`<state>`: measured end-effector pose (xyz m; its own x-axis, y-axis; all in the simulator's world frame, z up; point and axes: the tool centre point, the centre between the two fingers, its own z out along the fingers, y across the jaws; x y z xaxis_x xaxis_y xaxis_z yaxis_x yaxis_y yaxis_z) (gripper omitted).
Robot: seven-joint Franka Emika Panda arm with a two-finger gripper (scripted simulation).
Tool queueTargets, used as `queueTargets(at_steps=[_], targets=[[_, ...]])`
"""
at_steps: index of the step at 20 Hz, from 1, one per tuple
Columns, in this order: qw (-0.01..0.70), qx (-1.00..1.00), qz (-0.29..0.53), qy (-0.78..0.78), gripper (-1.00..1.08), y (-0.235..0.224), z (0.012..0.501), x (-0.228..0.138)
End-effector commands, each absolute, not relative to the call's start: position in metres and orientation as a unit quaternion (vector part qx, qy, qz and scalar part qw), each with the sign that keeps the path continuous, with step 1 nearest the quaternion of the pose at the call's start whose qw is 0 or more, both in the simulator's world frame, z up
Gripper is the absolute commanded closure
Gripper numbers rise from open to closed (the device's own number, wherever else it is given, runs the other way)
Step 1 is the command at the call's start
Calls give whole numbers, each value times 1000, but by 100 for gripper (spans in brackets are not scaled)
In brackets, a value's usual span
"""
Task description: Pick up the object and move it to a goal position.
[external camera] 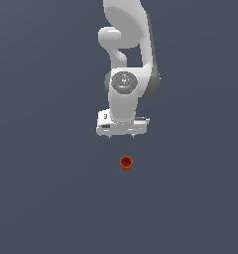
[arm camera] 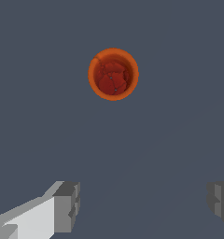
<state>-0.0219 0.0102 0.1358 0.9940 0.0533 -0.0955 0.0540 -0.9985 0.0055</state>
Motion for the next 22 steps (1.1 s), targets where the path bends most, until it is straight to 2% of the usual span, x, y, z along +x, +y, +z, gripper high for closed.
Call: queueTargets(at_steps=[1, 11, 22], targets=[[4, 998, -48, 27, -92, 10, 136, -22], [4, 996, -40, 75, -92, 14, 129, -6], [2, 978, -18, 207, -92, 25, 106, 37]])
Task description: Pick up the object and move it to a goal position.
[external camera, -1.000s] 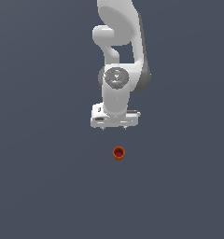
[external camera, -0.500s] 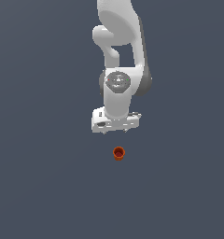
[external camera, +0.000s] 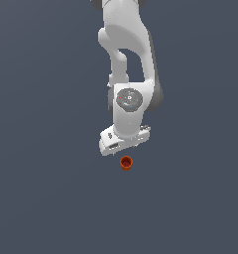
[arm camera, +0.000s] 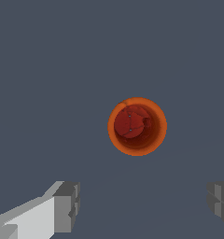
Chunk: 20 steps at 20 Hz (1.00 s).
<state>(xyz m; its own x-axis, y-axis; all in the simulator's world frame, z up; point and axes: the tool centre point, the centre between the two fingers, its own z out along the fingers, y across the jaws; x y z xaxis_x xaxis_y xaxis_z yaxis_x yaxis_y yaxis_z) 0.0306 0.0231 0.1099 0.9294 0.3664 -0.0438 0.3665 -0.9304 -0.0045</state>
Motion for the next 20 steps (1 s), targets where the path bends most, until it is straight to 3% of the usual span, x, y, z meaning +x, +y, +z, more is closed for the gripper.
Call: queueTargets(at_steps=[1, 20], targets=[[1, 976, -16, 219, -92, 26, 104, 41], [0, 954, -1, 300, -92, 33, 85, 66]])
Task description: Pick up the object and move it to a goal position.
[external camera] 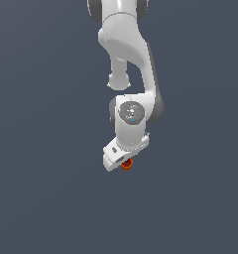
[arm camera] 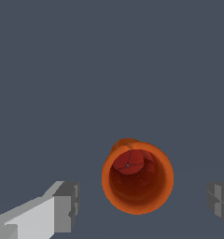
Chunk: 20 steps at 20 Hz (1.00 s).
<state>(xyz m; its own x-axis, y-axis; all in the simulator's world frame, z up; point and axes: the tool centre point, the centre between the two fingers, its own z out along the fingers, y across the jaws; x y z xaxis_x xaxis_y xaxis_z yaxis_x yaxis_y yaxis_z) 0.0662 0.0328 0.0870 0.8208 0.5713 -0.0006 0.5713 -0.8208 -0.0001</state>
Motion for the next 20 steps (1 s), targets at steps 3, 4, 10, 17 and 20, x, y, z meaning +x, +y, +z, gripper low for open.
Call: queueTargets(at_steps=[3, 4, 10, 17, 20], targets=[[0, 954, 0, 300, -92, 33, 74, 66], [0, 954, 0, 300, -92, 33, 70, 66], [0, 953, 0, 302, -92, 33, 41, 65], [0, 953, 0, 302, 108, 33, 38, 67], [0, 953, 0, 302, 108, 33, 38, 67]])
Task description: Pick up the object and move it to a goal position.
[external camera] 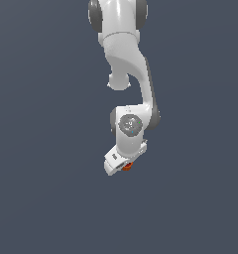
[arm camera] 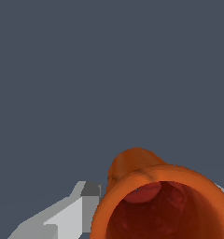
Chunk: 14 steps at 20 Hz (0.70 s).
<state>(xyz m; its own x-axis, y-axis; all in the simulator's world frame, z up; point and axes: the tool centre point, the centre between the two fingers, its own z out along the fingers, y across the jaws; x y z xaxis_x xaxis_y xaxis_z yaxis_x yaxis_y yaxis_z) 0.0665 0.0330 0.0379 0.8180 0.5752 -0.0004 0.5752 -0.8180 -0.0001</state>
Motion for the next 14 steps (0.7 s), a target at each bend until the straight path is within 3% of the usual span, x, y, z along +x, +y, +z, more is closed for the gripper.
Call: queueTargets(at_steps=[1, 14], targets=[[0, -953, 0, -302, 108, 33, 38, 67], [-1, -950, -7, -311, 108, 23, 62, 71]])
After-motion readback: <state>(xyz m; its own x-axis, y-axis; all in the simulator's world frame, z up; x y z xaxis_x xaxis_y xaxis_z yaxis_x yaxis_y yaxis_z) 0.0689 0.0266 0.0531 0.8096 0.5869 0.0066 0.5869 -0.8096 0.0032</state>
